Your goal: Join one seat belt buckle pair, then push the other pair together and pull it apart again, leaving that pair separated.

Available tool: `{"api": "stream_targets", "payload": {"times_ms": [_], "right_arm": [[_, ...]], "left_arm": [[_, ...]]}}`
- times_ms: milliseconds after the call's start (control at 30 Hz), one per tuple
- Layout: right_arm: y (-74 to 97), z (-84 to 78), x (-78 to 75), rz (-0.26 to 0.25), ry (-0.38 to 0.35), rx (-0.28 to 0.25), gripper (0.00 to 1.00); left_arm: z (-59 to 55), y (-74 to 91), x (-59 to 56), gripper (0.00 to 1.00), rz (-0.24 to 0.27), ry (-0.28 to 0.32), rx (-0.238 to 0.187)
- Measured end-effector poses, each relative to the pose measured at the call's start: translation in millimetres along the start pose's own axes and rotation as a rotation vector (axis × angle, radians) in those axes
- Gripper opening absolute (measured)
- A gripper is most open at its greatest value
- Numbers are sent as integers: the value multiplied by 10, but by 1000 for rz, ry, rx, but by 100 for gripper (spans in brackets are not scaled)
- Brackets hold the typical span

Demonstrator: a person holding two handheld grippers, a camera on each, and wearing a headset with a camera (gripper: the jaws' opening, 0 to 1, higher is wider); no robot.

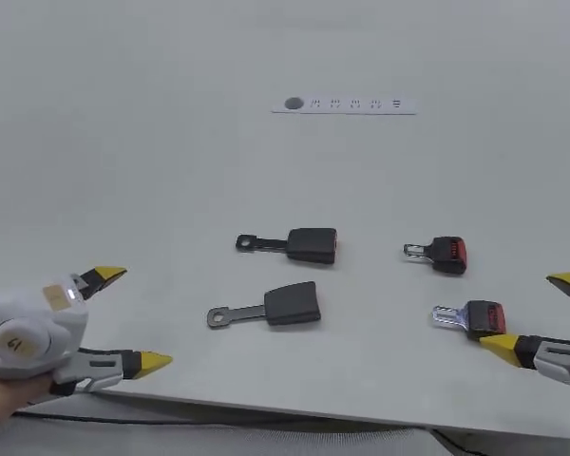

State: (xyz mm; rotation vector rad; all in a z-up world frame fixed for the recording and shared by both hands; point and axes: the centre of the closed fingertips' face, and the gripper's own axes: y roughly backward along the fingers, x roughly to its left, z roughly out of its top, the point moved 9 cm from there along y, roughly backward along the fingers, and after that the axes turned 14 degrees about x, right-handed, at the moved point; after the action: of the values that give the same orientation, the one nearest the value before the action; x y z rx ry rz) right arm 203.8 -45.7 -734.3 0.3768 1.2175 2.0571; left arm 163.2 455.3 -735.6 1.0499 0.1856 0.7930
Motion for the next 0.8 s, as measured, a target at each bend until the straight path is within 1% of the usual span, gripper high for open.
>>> {"api": "stream_targets", "payload": {"times_ms": [333, 467, 500, 533, 600, 667, 733, 767, 800], "right_arm": [[-4, 32, 3, -6, 28, 5, 74], [2, 46, -24, -37, 79, 5, 74], [4, 51, -23, -41, 111, -1, 74], [7, 50, -13, -36, 127, -4, 72], [11, 51, -8, -28, 131, -8, 67], [12, 49, -11, -27, 135, -11, 67], [8, 49, -12, -18, 140, -14, 65], [6, 55, -12, -14, 149, -16, 65], [6, 61, -13, -12, 157, -18, 64]], "left_arm": [[1, 11, 12, 82, 10, 1, -4], [5, -4, -17, 82, 6, -26, 13], [6, -7, -21, 82, 6, -34, 17], [9, -9, -26, 82, 4, -43, 19], [12, -4, -28, 82, 7, -57, 24], [19, 6, -19, 80, 12, -72, 24], [23, 12, 7, 77, 18, -65, 34], [24, 14, 4, 76, 18, -72, 41], [26, 17, -7, 75, 19, -95, 48]]}}
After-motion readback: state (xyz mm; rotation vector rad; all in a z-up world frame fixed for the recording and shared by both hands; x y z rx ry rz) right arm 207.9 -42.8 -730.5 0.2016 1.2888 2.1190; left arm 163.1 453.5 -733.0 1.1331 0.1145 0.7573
